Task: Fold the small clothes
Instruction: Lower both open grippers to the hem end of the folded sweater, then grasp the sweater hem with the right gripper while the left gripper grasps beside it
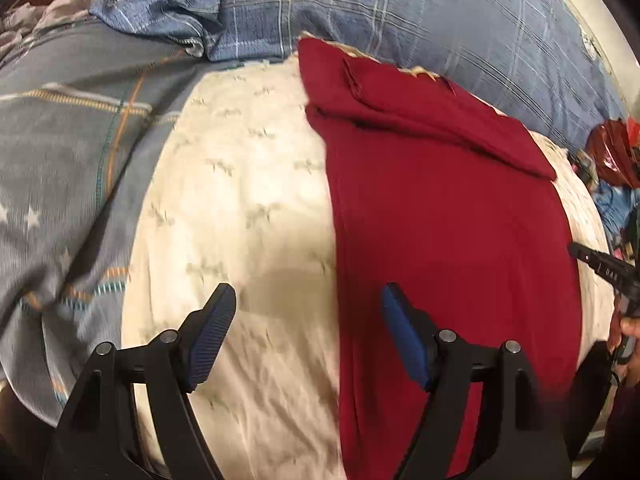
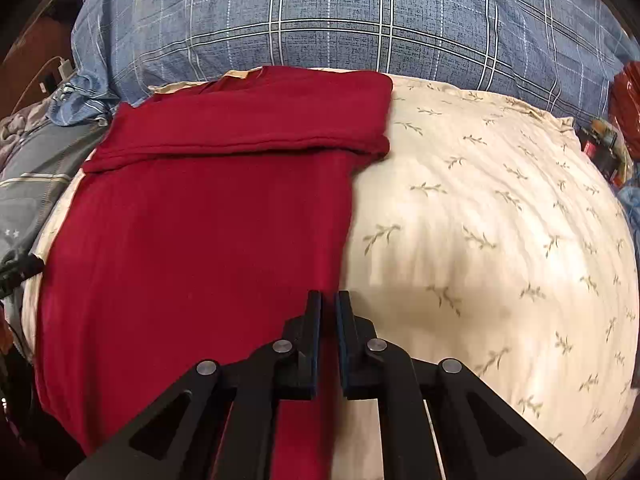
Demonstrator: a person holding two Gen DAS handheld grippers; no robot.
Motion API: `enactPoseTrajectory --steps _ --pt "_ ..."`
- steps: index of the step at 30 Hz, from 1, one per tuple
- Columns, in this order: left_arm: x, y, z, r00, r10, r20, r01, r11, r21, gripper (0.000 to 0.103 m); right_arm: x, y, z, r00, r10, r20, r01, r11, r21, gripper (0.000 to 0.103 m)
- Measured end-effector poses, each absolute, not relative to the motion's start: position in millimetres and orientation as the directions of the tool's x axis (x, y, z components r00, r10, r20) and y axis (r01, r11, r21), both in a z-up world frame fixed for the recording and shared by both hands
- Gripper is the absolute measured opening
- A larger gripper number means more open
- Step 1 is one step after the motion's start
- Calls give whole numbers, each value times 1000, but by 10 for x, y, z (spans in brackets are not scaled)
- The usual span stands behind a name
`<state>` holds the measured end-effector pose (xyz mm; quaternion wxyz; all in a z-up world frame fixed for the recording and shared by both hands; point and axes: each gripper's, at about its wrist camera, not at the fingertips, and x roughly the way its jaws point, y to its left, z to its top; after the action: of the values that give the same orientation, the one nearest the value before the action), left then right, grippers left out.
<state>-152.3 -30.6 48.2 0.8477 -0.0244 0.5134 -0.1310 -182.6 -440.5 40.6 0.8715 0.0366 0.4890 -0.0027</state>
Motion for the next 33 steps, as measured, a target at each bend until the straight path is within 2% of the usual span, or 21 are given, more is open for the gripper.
enactPoseTrajectory --steps 2,3,5,18,20,27,33 --pt "-1605 -281 479 426 -258 -867 202 962 -186 75 -1952 -4465 475 531 103 -841 49 987 152 18" --pt "-1664 -270 477 420 -259 -869 206 961 -187 75 -2026 -4510 485 528 144 -837 53 978 202 35" --pt "-1760 -268 471 407 -267 -874 217 957 -192 75 -2164 -4553 452 498 233 -835 47 955 294 52" --pt "-2259 -385 328 270 -331 -904 298 922 -248 75 -3005 -4461 143 335 337 -880 -20 936 351 50" --pt "-2310 -377 301 245 -348 -905 290 917 -274 78 -3057 -4418 121 315 365 -876 -45 928 370 50" --pt "-2361 -357 280 231 -343 -911 272 921 -278 79 -3083 -4538 78 306 457 -835 -38 882 469 53" --pt "-2412 -405 256 215 -351 -911 270 918 -290 79 -3065 -4478 97 308 454 -836 -74 888 455 53"
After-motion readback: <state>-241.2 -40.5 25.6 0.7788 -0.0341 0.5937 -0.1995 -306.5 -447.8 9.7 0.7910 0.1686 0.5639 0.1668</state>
